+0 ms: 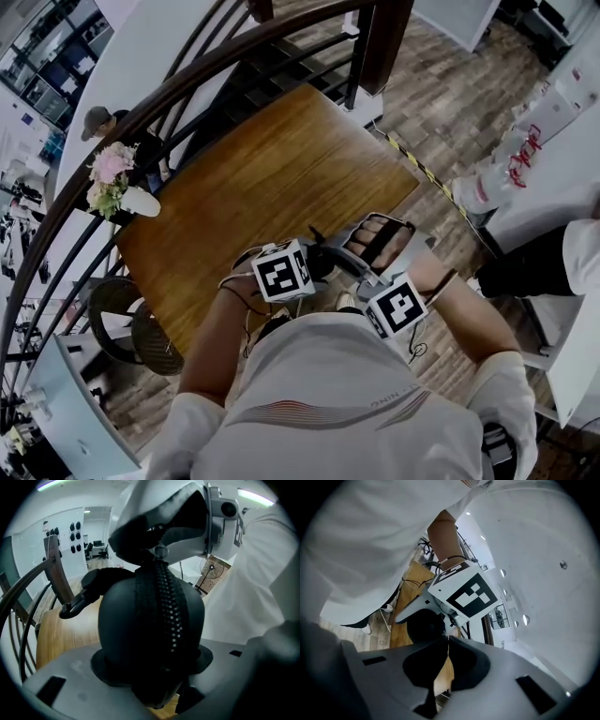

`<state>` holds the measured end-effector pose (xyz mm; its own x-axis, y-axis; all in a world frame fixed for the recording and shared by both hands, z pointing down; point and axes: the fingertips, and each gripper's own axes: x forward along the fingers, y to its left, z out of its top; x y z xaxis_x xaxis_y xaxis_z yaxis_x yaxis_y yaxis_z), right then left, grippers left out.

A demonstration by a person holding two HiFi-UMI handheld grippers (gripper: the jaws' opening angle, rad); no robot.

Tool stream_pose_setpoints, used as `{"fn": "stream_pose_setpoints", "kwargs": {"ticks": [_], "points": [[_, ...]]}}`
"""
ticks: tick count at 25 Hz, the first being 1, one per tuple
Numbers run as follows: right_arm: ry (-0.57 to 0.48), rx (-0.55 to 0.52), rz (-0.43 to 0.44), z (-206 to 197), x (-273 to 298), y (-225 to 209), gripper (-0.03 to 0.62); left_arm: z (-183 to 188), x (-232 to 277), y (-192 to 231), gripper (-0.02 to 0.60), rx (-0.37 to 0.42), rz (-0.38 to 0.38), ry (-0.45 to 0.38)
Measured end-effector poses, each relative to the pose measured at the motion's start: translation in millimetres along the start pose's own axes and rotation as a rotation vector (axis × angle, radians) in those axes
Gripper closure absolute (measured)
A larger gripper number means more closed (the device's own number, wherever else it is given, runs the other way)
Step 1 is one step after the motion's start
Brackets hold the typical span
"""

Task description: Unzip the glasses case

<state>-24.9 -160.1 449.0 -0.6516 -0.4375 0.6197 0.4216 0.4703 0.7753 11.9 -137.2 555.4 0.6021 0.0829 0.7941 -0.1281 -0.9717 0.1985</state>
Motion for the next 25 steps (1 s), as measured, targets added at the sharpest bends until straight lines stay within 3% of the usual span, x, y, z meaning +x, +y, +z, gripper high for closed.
{"fn": "stream_pose_setpoints", "kwargs": {"ticks": [5,8,10,14,21,23,25], "points": [[0.025,0.059,-0.007,-3.2,11.0,-6.6,0.523,-0.7,-1.0,12.9,0.316,-0.022,0.047,-0.090],[0.022,0.170,-0.064,-10.6,10.2,-22.1,0.508,14.5,-15.0,30.1,0.316,-0.086,0.117,-0.265],[0.004,0.334,-0.142,-22.3,-0.5,-34.1,0.502,28.1,-27.8,42.3,0.314,-0.130,0.195,-0.378],[-0.017,0.757,-0.329,-70.3,-27.6,-49.2,0.540,52.9,-63.3,67.6,0.314,-0.162,0.406,-0.519],[-0.129,1.356,-0.592,-146.8,-50.5,-71.9,0.543,63.1,-173.8,97.6,0.314,-0.329,0.725,-0.862],[-0.153,1.484,-0.651,-164.1,-52.9,-74.4,0.543,55.5,-201.6,100.4,0.314,-0.356,0.829,-0.919],[-0.141,1.540,-0.696,-175.5,-54.0,-74.0,0.543,47.8,-221.0,101.4,0.314,-0.373,0.899,-0.953]]}}
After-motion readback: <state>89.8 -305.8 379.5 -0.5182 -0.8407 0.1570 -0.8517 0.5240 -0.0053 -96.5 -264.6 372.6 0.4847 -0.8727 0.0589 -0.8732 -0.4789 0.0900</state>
